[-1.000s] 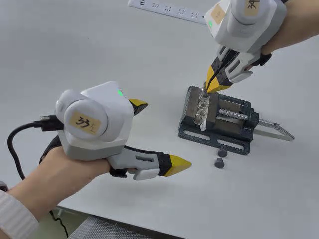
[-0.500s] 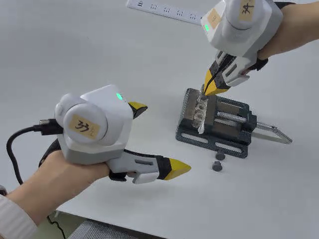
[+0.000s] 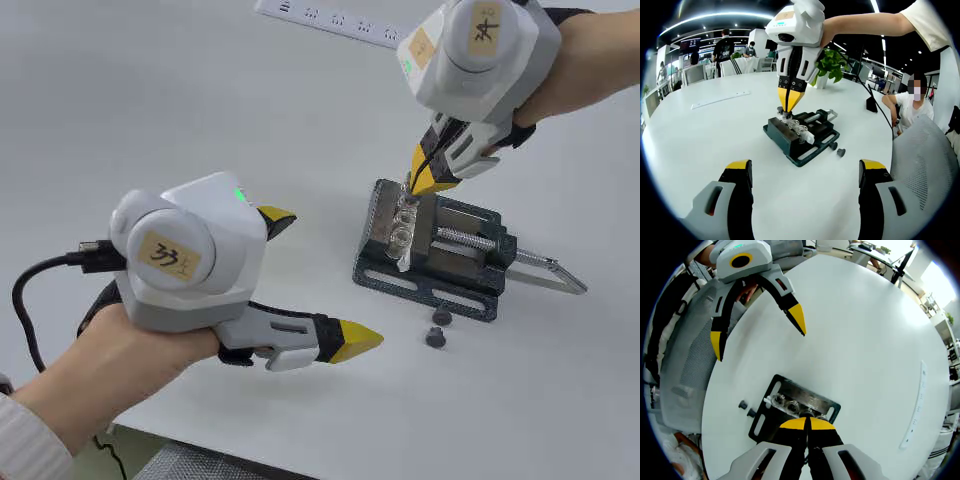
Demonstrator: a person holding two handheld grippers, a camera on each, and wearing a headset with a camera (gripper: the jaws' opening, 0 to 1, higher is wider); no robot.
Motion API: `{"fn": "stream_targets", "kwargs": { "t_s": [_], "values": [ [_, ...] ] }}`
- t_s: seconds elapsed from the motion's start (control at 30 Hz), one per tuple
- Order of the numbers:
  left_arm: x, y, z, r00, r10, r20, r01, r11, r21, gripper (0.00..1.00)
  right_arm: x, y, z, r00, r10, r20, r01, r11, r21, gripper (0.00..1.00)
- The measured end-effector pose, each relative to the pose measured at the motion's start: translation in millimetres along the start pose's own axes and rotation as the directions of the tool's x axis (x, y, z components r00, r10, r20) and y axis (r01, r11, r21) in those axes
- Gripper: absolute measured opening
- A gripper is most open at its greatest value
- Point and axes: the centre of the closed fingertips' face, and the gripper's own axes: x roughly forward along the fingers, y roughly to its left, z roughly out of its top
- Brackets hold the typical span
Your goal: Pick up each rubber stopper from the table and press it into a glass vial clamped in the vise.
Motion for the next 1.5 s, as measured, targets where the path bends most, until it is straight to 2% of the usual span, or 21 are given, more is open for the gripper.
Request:
{"fn": "stream_targets", "kwargs": {
  "t_s": [0.17,0.3,0.33,0.37,0.4,0.43,0.47,0.53,0.6,0.63,0.67,0.73,0.8,0.93,1.03,1.17,1.23,1.5],
  "values": [
    [0.5,0.3,-0.5,1.0000,0.002,0.003,-0.002,1.000,-0.003,0.87,0.0,-0.2,-0.5,0.9997,-0.008,-0.021,0.007,1.000,-0.010,0.00],
    [0.6,1.3,-0.3,1.0000,0.003,0.005,-0.003,1.000,-0.001,0.87,2.2,9.2,9.5,0.9990,0.039,0.022,-0.039,0.999,0.025,0.00],
    [0.5,2.1,0.1,1.0000,0.007,0.006,-0.007,1.000,-0.003,0.87,3.0,10.5,14.8,0.9993,0.029,0.025,-0.027,0.997,-0.066,0.00],
    [-0.2,2.6,0.2,0.9999,0.008,0.006,-0.008,1.000,-0.003,0.86,1.7,11.4,15.5,1.0000,-0.005,0.005,0.005,0.998,-0.067,0.00],
    [-1.0,3.3,0.8,0.9999,0.010,0.009,-0.010,1.000,-0.003,0.86,1.8,13.3,15.5,0.9998,-0.017,-0.011,0.016,0.999,-0.040,0.00],
    [-1.4,4.9,0.8,0.9998,0.014,0.013,-0.014,1.000,-0.011,0.86,2.9,10.0,15.5,0.9997,-0.022,-0.002,0.022,0.999,-0.045,0.00],
    [-1.1,5.8,-0.6,0.9999,0.015,0.006,-0.015,1.000,-0.012,0.86,1.9,9.3,13.3,0.9998,-0.022,-0.002,0.022,0.996,-0.087,0.00],
    [-0.6,7.8,0.8,0.9997,0.023,0.012,-0.022,1.000,-0.010,0.86,3.2,6.7,13.5,0.9999,-0.014,-0.010,0.014,1.000,-0.018,0.00],
    [-1.1,10.3,2.6,0.9992,0.032,0.024,-0.031,0.999,-0.031,0.86,4.2,6.8,14.7,0.9996,-0.014,-0.026,0.013,0.999,-0.048,0.00],
    [-1.2,10.3,2.4,0.9992,0.033,0.024,-0.032,0.999,-0.033,0.86,4.6,6.0,13.6,0.9995,-0.010,-0.029,0.010,1.000,-0.001,0.00],
    [-1.1,10.1,1.9,0.9992,0.033,0.023,-0.032,0.999,-0.034,0.86,4.4,5.5,13.4,0.9996,-0.008,-0.025,0.008,1.000,-0.021,0.00],
    [-1.3,10.8,0.3,0.9992,0.034,0.022,-0.033,0.999,-0.038,0.86,4.1,6.6,13.2,0.9997,0.008,-0.021,-0.007,0.999,0.045,0.00],
    [-2.1,10.6,-1.0,0.9994,0.031,0.016,-0.031,0.999,-0.036,0.85,4.4,6.7,13.2,0.9993,0.017,-0.033,-0.014,0.997,0.080,0.00],
    [-3.5,10.6,-1.7,0.9993,0.035,0.013,-0.034,0.999,-0.039,0.85,4.7,12.7,16.0,0.9972,0.012,-0.073,-0.005,0.995,0.100,0.00],
    [-3.9,10.6,-1.7,0.9992,0.037,0.016,-0.036,0.998,-0.042,0.85,3.2,13.8,15.0,0.9976,0.011,-0.069,-0.002,0.991,0.133,0.00],
    [-4.2,10.5,-0.3,0.9991,0.038,0.021,-0.037,0.998,-0.040,0.85,2.8,13.4,13.6,0.9988,0.006,-0.050,0.000,0.992,0.125,0.00],
    [-4.4,10.4,0.1,0.9991,0.038,0.020,-0.038,0.998,-0.042,0.85,2.1,13.4,14.2,0.9992,0.012,-0.039,-0.006,0.990,0.144,0.00],
    [-5.3,13.2,1.0,0.9990,0.041,0.019,-0.040,0.999,-0.034,0.85,1.1,13.2,13.5,0.9996,0.019,-0.020,-0.017,0.995,0.096,0.00]
  ]
}}
